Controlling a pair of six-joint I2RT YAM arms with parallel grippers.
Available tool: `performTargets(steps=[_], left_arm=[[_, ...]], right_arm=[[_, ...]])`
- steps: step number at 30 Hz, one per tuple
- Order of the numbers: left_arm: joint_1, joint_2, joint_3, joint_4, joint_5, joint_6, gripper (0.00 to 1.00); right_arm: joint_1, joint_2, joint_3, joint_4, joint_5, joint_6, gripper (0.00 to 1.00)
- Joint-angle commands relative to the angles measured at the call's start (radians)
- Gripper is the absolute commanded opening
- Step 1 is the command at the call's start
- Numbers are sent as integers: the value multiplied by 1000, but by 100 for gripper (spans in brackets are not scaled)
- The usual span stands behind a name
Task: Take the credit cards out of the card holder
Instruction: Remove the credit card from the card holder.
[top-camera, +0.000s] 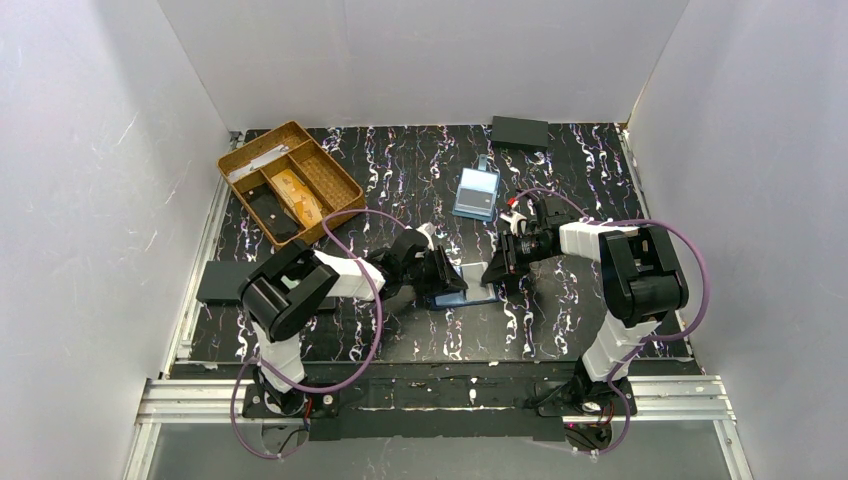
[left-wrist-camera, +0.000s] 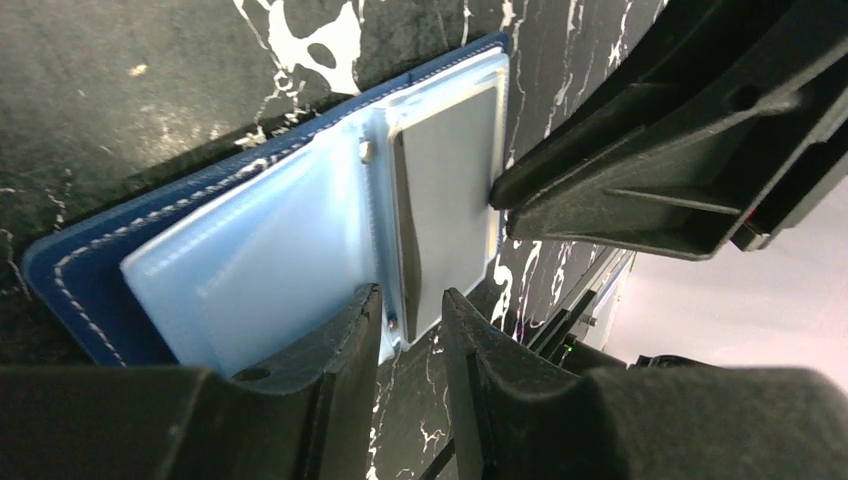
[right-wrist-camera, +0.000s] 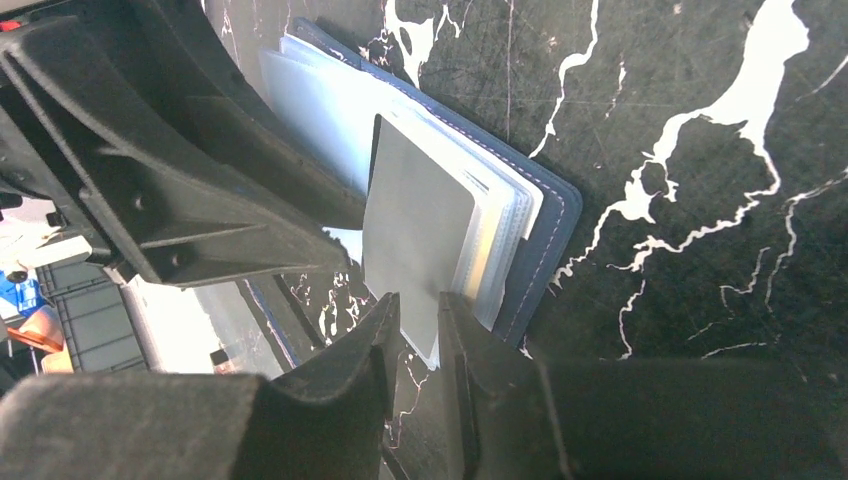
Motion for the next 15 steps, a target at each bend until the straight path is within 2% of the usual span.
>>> performTargets(steps=[1,8,15], left_arm=[[9,29,24,3,-23,-8,27],[9,68,43,10,-6,-20,24],[9,84,47,25,17,-19,23]], right_arm=[[-12,19,0,-3,42,-9,28],[-15,32,3,-2,22,-7,22],[-17,51,12,1,-40,5,23]])
